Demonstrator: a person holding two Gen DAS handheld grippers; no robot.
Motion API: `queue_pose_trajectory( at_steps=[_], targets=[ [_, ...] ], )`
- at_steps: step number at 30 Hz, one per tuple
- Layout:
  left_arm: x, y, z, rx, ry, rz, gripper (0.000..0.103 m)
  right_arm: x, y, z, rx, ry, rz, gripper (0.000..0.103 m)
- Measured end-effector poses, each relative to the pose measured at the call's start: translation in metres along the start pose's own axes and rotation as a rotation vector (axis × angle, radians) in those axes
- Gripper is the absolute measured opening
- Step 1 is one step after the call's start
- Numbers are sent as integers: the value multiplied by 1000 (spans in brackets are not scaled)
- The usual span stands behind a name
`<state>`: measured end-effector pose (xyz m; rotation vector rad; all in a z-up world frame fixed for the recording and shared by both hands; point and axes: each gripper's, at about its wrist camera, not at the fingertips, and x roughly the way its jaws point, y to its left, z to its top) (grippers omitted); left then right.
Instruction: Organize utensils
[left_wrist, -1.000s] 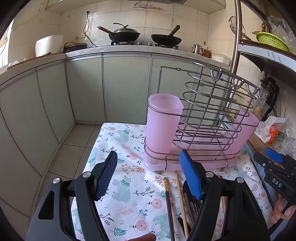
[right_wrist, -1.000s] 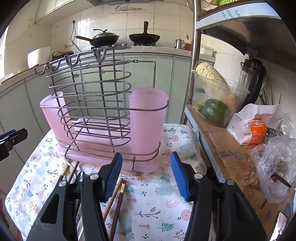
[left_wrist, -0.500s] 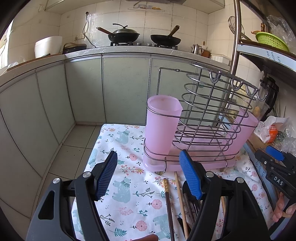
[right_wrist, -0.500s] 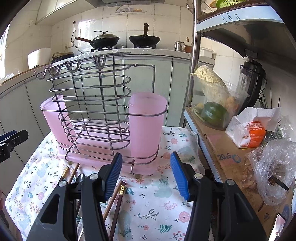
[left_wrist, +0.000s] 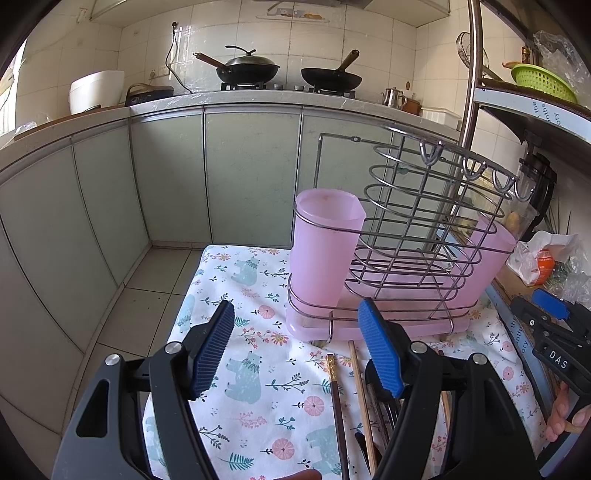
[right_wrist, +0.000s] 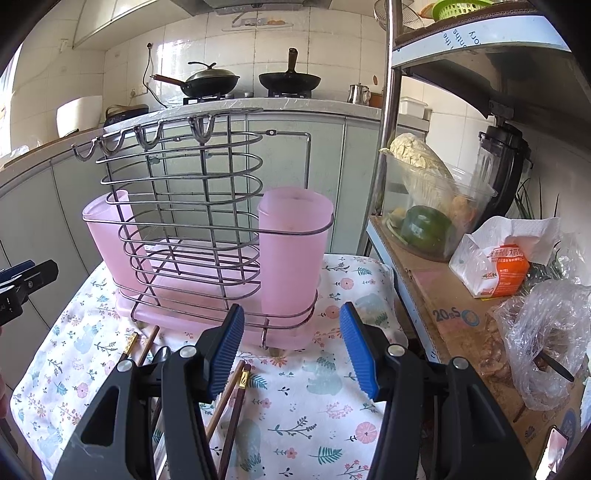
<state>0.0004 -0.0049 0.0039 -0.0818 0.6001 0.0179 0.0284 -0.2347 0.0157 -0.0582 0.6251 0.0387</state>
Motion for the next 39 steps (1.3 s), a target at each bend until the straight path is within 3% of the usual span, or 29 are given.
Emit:
queue_pose_trajectory(
  at_steps=[39],
  targets=[
    [6, 4, -3, 7, 29, 2, 70, -2, -3, -3, 0, 2, -2, 53]
  ],
)
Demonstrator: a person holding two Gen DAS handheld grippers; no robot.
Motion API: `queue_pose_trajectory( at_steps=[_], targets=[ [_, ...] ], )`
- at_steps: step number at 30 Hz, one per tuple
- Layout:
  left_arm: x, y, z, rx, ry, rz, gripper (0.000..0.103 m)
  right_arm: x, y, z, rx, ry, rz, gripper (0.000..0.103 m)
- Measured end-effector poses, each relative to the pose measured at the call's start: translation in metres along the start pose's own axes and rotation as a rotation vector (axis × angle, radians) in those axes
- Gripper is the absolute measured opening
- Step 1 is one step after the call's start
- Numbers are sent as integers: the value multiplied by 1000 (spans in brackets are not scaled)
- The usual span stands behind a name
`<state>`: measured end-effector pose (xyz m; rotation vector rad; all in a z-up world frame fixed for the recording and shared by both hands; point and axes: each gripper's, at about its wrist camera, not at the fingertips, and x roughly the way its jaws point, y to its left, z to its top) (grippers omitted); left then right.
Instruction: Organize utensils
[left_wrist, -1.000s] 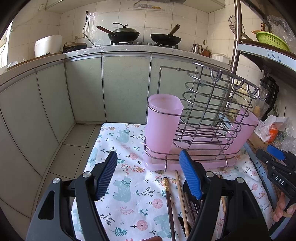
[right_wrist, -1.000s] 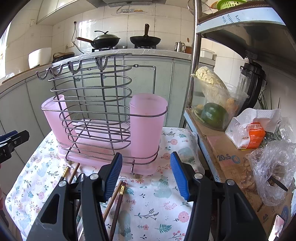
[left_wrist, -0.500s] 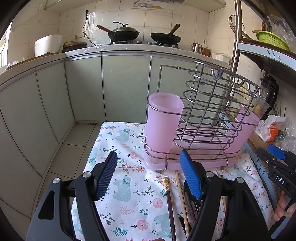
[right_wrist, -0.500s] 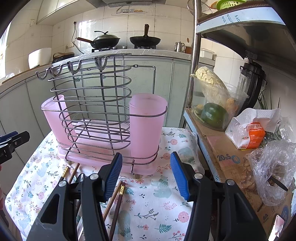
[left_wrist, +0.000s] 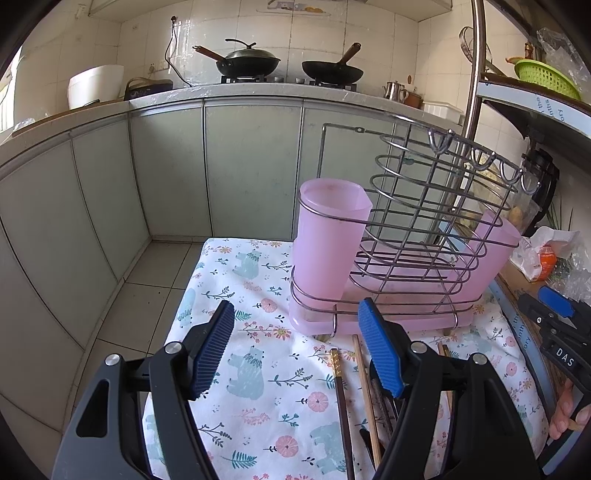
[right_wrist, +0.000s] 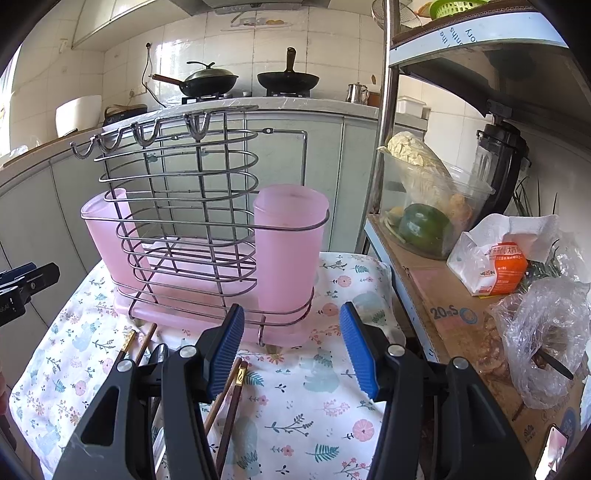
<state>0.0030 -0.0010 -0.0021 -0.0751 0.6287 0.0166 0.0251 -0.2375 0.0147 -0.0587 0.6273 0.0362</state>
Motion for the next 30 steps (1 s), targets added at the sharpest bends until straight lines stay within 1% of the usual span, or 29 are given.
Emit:
queue_pose_trajectory(
  at_steps=[4, 8, 9, 11, 12, 14, 16, 17, 18, 19, 20, 22, 24, 26, 30],
  targets=[
    [2, 4, -1, 9, 16, -5, 70, 0, -1, -3, -10, 17, 1, 53],
    [8, 9, -4, 6, 58, -25, 70, 4, -6, -9, 9, 58, 29, 53],
    [9, 10, -5, 5, 70, -35, 62, 6, -7, -11, 19, 72, 41, 53],
    [14, 12, -8, 7, 111, -56, 55, 10, -11, -14, 42, 105, 70, 48],
    [17, 12, -9, 4, 132, -65, 49, 12, -13, -17, 52, 122, 79, 47],
    [25, 13, -13, -9, 191, -100, 43, 16, -17, -22, 73, 152, 106, 46],
    [35, 12, -17, -28, 255, -144, 37, 19, -20, -26, 91, 180, 123, 43],
    [40, 11, -19, -35, 285, -164, 32, 21, -22, -28, 102, 201, 140, 41],
    [45, 9, -22, -38, 320, -183, 30, 24, -23, -31, 112, 220, 157, 37],
    [51, 7, -25, -36, 349, -197, 28, 27, -24, -34, 119, 242, 176, 27],
    [55, 4, -28, -34, 372, -209, 25, 30, -24, -36, 122, 263, 191, 24],
    [65, -2, -33, -26, 426, -228, 23, 35, -26, -40, 134, 308, 232, 21],
    [74, -8, -37, -19, 469, -232, 23, 38, -27, -42, 148, 339, 259, 18],
    [81, -12, -37, -18, 497, -234, 23, 42, -28, -45, 161, 361, 276, 16],
    [97, -19, -38, 9, 540, -208, 23, 50, -27, -46, 189, 410, 314, 15]
  ],
)
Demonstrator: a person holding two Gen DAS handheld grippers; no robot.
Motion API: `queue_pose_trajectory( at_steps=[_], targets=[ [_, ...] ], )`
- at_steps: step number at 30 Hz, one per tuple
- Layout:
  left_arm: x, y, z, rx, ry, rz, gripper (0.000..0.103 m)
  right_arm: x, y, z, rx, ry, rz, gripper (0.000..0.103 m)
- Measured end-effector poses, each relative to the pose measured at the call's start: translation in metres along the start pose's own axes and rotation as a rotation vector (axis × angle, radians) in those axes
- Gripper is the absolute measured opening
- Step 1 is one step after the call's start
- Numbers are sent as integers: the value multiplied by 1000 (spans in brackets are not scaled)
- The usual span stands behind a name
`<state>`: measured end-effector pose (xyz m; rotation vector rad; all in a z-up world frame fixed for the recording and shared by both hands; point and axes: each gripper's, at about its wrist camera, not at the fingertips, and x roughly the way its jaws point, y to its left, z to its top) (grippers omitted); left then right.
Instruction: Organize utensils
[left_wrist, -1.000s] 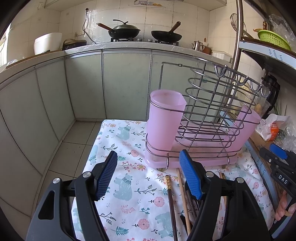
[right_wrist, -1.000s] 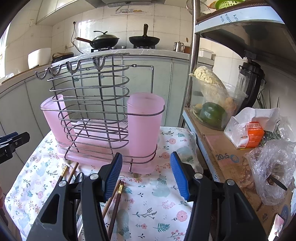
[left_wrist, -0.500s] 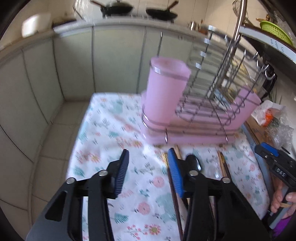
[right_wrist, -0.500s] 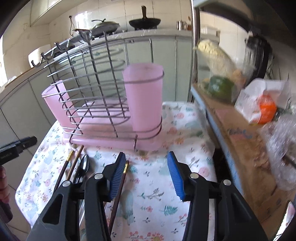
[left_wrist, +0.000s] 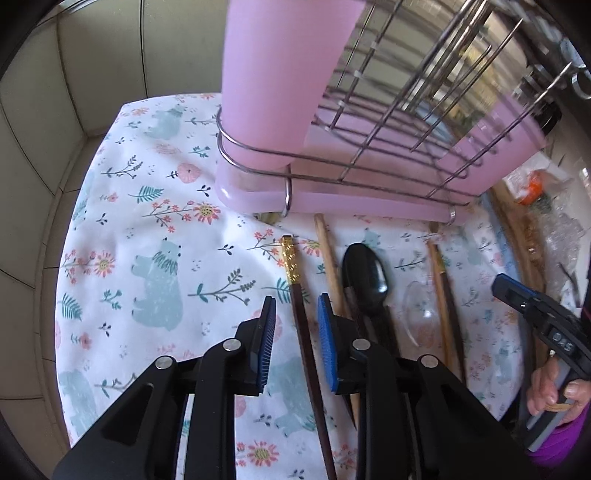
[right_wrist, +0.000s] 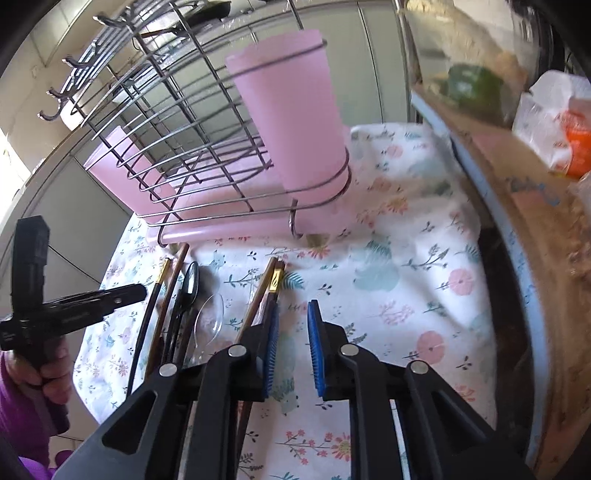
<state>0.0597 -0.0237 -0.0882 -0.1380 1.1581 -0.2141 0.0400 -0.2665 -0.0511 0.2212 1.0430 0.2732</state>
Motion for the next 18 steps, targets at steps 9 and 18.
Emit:
queue_pose_trajectory(
  at_steps=[9, 18],
  targets=[
    [14, 3, 5, -18, 36, -13, 7, 32, 9, 2, 21, 111, 44, 15],
    [12, 18, 12, -83, 27, 9, 6, 43, 2, 3, 65, 100, 3, 0]
  ],
)
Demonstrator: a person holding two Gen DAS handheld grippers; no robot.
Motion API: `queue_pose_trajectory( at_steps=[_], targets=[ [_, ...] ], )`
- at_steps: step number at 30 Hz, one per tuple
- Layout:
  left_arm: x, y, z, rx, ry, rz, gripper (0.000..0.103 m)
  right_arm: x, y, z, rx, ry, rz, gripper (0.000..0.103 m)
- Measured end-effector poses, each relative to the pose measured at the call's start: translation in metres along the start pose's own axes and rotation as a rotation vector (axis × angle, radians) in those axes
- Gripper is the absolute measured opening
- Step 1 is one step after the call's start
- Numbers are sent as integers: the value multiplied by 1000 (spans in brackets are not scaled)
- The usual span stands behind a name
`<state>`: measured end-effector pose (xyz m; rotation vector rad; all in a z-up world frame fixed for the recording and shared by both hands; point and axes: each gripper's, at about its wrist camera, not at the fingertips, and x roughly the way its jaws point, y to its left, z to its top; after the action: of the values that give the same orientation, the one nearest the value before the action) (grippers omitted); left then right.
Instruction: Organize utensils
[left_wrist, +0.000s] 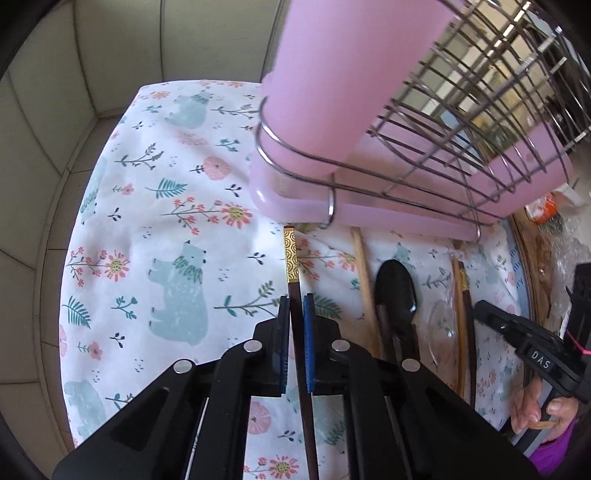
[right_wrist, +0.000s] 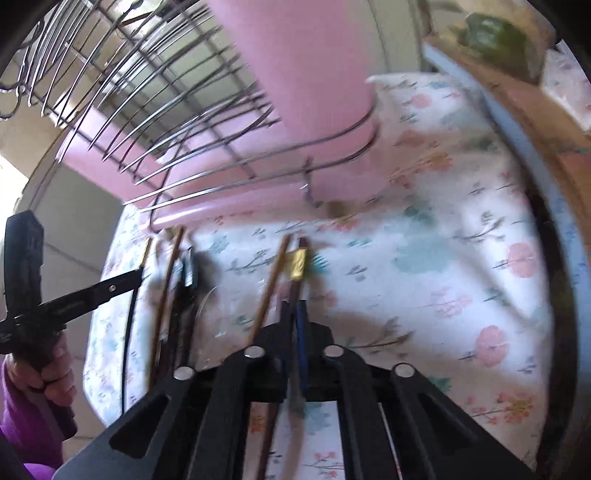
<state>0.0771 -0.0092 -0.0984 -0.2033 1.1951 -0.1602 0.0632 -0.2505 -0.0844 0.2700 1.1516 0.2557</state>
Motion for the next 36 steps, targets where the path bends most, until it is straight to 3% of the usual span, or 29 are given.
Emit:
queue_pose_trajectory(
  at_steps=[6, 14, 27, 36],
  targets=[
    [3, 6, 2, -22, 37, 10, 6, -2, -16, -1, 43, 3, -33, 1],
    [-5, 0, 2, -8, 52, 28, 13, -22, -17, -7, 16, -26, 20, 14],
    [-73, 19, -35, -6, -59, 42, 16, -61, -4, -31, -33, -101, 44, 15],
    [-69, 23, -44, -5, -56, 15, 16, -71, -7, -44, -43, -129, 5, 16]
  ],
)
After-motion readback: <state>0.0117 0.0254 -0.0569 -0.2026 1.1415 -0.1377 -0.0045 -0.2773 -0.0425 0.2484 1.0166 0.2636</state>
